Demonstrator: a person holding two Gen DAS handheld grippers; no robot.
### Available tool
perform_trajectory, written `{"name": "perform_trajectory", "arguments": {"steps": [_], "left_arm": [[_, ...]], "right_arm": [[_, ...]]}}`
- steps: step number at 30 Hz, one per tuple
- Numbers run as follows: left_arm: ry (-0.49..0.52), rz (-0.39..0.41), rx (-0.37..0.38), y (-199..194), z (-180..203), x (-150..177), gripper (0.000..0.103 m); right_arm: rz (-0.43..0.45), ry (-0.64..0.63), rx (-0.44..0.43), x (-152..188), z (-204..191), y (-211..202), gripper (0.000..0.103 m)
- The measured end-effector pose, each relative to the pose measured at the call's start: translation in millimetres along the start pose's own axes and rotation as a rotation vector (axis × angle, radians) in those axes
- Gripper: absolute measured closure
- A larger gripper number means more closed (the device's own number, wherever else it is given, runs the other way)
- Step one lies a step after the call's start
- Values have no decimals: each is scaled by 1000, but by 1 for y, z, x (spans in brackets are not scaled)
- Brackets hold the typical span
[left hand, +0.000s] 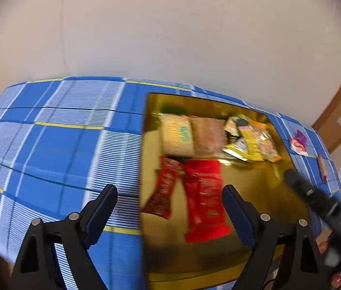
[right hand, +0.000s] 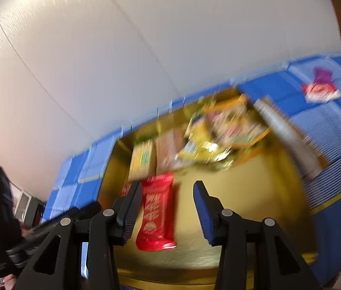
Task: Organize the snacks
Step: 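Lower the red cake pack into the tray and open the right tool, then move left tool to brown-and-white box while right tool nears peanut candy stick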
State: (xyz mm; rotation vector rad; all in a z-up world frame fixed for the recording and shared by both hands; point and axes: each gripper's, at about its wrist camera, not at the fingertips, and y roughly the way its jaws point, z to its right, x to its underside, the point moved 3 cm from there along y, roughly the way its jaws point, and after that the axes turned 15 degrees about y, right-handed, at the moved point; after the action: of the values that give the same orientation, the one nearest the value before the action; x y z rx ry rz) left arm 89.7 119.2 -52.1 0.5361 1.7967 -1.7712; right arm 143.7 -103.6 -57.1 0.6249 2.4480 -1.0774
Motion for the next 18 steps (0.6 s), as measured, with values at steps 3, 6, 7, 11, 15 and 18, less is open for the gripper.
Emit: {"name": "perform_trajectory", "arguments": {"steps": [3,6,7,11,15,18], "left_arm": [[32,0,42,1,22,-3,15],[78,3,92,1,48,-7,15],[99,8,108,0,59,-8,14],[168,12,165,-1,96,-10,14],[193,16,214,-1,123,-14,13],[192,-3,240,3,136,-17,13]], "right_arm": [[108,18,47,-19,26,-27,58],[202,48,135,-41,68,-49,58],[224,57,161,-46,82,-55,58],[274,114,266,-69,147,-65,58],[189,179,192,-83,178,-59,58],[102,119,178,-89,175,-37,58]]}}
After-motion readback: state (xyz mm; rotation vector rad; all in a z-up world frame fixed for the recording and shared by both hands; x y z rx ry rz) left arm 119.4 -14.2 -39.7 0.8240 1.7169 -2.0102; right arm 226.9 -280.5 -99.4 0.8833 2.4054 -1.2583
